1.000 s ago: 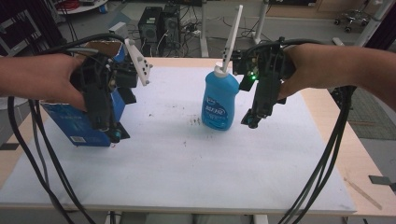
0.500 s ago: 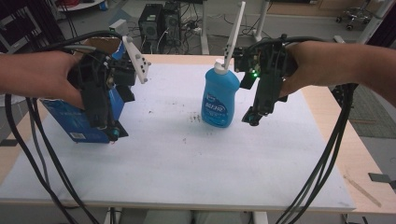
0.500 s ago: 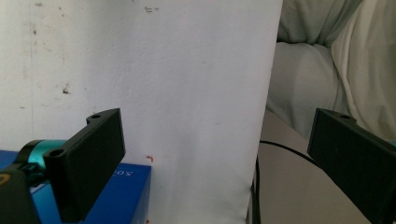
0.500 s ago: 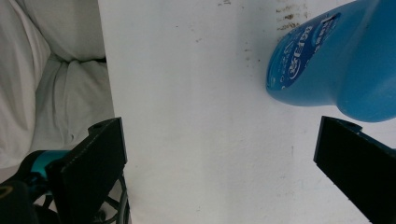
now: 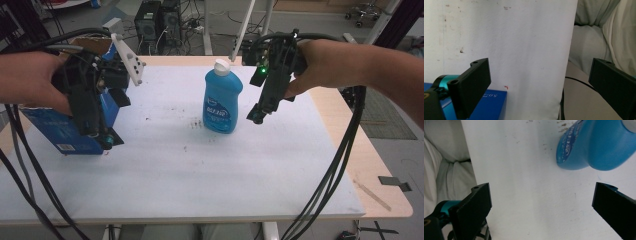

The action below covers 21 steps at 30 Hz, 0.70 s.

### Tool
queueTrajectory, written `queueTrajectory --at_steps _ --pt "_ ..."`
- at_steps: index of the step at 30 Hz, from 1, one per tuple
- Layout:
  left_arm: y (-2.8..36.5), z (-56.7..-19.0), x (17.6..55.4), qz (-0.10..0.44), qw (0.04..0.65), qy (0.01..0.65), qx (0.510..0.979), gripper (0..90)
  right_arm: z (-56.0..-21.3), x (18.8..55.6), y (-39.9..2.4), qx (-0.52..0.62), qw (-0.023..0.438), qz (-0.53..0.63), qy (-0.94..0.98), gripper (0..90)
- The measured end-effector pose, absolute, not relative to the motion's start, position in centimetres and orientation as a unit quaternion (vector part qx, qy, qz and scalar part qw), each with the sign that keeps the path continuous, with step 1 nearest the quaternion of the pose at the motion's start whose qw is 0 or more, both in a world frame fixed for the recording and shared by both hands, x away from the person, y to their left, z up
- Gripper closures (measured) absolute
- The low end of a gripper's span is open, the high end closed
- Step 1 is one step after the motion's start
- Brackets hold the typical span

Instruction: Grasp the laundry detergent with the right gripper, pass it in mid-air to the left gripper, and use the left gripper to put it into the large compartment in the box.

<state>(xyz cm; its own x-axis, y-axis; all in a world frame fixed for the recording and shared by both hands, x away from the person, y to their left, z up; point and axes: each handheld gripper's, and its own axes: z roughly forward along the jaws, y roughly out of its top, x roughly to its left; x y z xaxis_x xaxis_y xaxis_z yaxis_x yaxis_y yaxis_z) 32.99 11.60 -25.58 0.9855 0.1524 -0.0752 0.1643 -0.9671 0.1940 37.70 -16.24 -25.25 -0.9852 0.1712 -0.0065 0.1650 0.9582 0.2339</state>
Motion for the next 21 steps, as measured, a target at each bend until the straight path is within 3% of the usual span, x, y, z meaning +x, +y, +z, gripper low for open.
queueTrajectory --at_steps 21 --pt "10.6 -26.3 35.0 -0.03 0.103 0.075 0.991 4.1 -26.8 40.7 -19.7 0.178 0.007 0.186 0.966 1.8"
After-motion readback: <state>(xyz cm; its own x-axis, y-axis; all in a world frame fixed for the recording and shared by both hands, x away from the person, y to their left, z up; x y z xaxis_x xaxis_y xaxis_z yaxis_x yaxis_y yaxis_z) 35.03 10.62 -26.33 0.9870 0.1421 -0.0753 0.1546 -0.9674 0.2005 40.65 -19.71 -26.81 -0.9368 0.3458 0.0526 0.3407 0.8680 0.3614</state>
